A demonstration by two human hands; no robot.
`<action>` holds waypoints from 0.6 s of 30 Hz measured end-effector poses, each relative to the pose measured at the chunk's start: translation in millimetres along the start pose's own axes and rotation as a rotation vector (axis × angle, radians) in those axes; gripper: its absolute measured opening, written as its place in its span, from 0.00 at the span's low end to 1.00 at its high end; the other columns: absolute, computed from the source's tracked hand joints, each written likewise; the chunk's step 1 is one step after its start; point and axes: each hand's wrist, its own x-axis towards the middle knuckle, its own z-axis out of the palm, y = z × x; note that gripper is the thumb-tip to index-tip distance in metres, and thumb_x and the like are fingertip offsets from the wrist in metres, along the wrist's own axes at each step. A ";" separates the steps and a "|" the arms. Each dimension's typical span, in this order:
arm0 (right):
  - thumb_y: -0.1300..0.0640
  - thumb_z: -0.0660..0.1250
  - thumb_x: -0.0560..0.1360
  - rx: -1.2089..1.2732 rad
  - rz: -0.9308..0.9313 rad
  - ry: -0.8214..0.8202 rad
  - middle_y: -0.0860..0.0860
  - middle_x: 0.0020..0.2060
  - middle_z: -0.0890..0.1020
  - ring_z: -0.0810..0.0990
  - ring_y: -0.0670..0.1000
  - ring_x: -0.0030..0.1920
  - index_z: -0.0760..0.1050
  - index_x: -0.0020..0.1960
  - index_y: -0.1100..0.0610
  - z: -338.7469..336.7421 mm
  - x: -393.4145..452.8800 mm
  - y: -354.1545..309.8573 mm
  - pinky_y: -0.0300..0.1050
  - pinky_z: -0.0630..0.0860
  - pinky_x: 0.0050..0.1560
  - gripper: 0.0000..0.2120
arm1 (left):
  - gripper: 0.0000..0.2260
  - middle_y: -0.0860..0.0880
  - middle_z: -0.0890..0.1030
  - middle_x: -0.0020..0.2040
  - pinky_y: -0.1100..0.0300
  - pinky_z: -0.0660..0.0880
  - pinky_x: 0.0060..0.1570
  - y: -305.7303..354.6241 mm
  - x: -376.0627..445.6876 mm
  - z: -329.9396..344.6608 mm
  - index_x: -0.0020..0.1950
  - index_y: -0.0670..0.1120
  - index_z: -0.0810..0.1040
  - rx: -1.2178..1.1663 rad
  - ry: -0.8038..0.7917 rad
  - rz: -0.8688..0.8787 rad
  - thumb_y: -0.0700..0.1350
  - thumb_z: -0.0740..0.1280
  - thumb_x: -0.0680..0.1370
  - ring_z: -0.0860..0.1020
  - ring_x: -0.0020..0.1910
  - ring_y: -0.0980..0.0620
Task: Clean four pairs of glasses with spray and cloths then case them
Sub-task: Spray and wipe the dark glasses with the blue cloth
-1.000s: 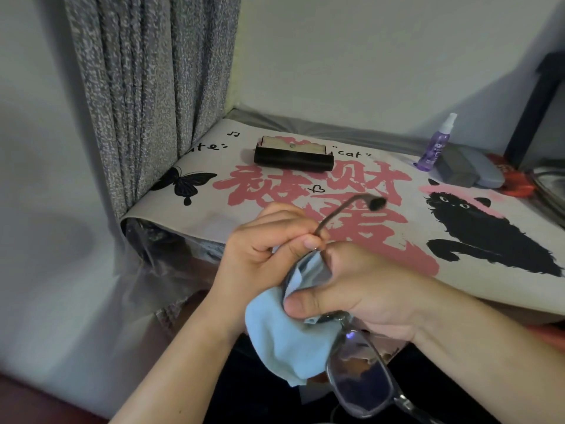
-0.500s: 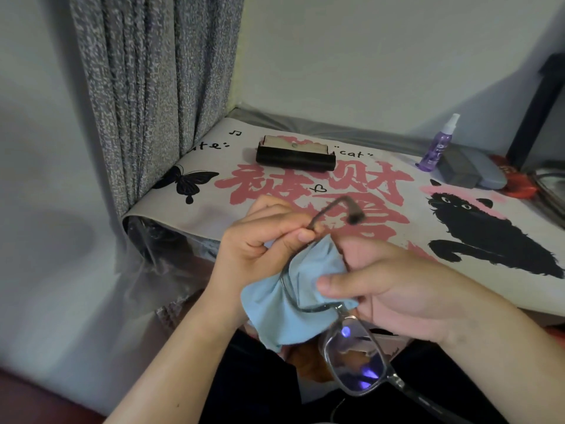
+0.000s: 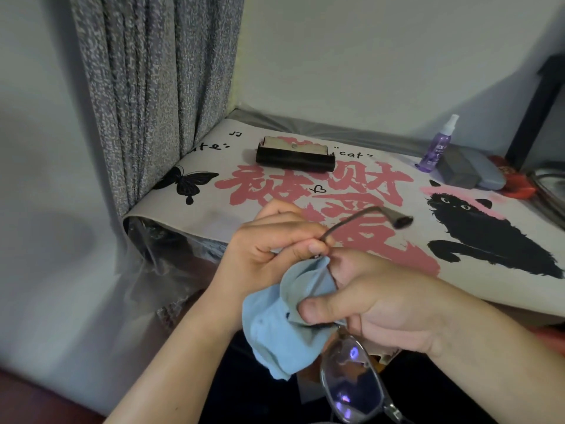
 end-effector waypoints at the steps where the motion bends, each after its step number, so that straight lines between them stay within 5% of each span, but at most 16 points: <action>1: 0.73 0.68 0.75 0.002 -0.020 0.021 0.55 0.48 0.84 0.83 0.54 0.54 0.80 0.57 0.59 1.6 -0.7 0.9 0.55 0.77 0.60 0.15 | 0.08 0.52 0.85 0.45 0.57 0.73 0.52 0.0 0.1 -0.9 0.50 0.47 0.85 0.004 0.008 -0.001 0.49 0.68 0.80 0.76 0.47 0.46; 4: 0.69 0.65 0.77 0.077 -0.051 0.001 0.55 0.56 0.83 0.82 0.54 0.60 0.75 0.67 0.59 0.9 -3.5 2.0 0.46 0.79 0.57 0.20 | 0.08 0.53 0.84 0.45 0.60 0.72 0.53 1.4 1.9 -4.4 0.51 0.48 0.84 0.019 0.009 -0.012 0.51 0.68 0.80 0.77 0.46 0.47; 12: 0.75 0.59 0.76 0.203 -0.078 -0.200 0.57 0.58 0.76 0.75 0.57 0.59 0.66 0.73 0.59 -8.8 -7.7 3.5 0.50 0.74 0.56 0.27 | 0.08 0.53 0.84 0.45 0.56 0.73 0.54 0.5 2.7 -10.2 0.51 0.49 0.84 0.045 0.028 -0.002 0.51 0.68 0.80 0.77 0.48 0.47; 16: 0.79 0.63 0.72 -0.002 -0.180 -0.078 0.66 0.68 0.74 0.73 0.63 0.69 0.66 0.76 0.50 -10.2 -2.9 9.4 0.68 0.64 0.69 0.39 | 0.09 0.51 0.85 0.43 0.56 0.72 0.53 0.0 1.9 -10.0 0.47 0.48 0.83 0.050 0.041 0.001 0.50 0.67 0.81 0.78 0.46 0.45; 18: 0.79 0.65 0.71 -0.035 -0.206 -0.025 0.66 0.66 0.76 0.77 0.62 0.64 0.67 0.75 0.44 -8.2 -2.2 6.9 0.66 0.69 0.66 0.42 | 0.10 0.53 0.85 0.44 0.56 0.72 0.53 -1.9 2.0 -12.0 0.48 0.47 0.83 0.063 0.078 -0.012 0.51 0.67 0.81 0.77 0.48 0.46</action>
